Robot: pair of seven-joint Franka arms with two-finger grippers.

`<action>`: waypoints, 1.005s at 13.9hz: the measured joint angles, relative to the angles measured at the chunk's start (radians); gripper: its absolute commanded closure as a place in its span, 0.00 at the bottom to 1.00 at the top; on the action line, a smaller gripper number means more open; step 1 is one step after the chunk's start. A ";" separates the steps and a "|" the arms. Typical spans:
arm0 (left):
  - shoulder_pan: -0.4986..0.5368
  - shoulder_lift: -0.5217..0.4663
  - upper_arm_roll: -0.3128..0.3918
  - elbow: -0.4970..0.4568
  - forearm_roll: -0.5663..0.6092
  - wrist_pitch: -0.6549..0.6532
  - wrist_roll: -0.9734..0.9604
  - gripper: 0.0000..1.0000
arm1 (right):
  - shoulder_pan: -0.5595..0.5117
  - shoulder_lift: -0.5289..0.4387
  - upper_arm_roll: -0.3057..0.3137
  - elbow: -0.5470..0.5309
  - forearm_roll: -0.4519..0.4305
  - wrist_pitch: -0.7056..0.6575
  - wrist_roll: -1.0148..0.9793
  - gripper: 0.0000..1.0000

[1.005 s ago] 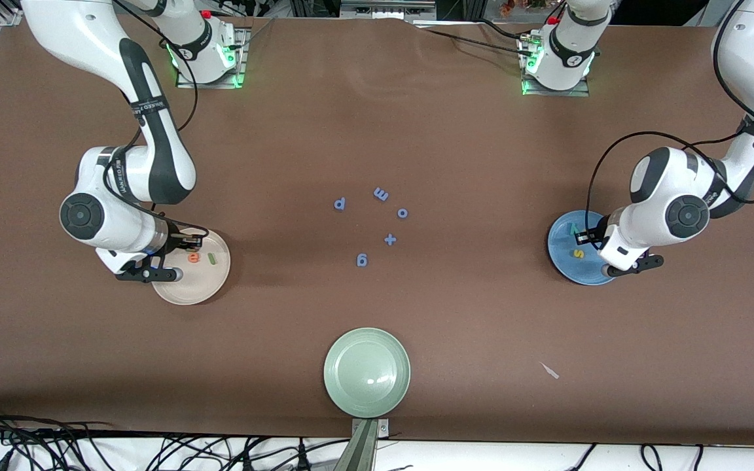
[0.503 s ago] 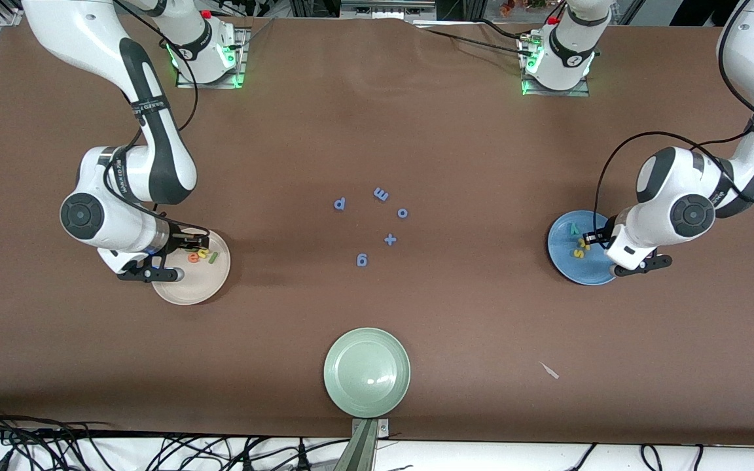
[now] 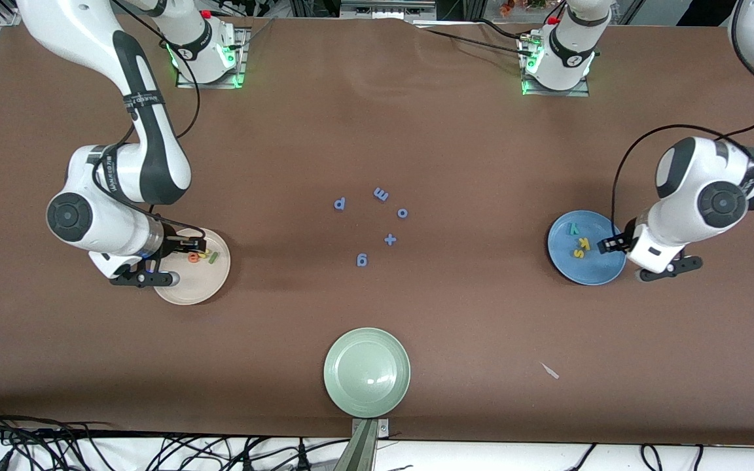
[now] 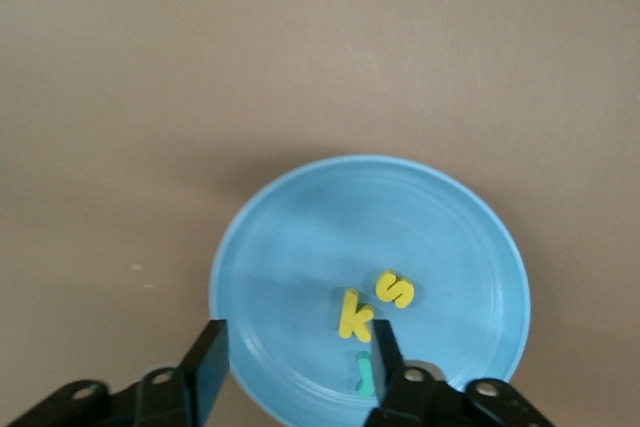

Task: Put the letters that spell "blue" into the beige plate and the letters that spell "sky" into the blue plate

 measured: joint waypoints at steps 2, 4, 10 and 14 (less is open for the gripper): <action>0.010 -0.058 0.000 0.034 -0.041 -0.048 0.024 0.01 | 0.000 -0.039 -0.002 0.034 -0.020 -0.068 0.001 0.23; 0.017 -0.092 -0.001 0.097 -0.098 -0.123 0.107 0.01 | 0.000 -0.115 -0.002 0.051 -0.084 -0.142 0.001 0.00; 0.070 -0.113 -0.001 0.352 -0.199 -0.410 0.330 0.00 | -0.004 -0.342 -0.033 0.110 -0.152 -0.378 0.000 0.00; -0.166 -0.141 0.166 0.430 -0.227 -0.509 0.334 0.01 | -0.001 -0.338 -0.032 0.176 -0.175 -0.442 -0.001 0.00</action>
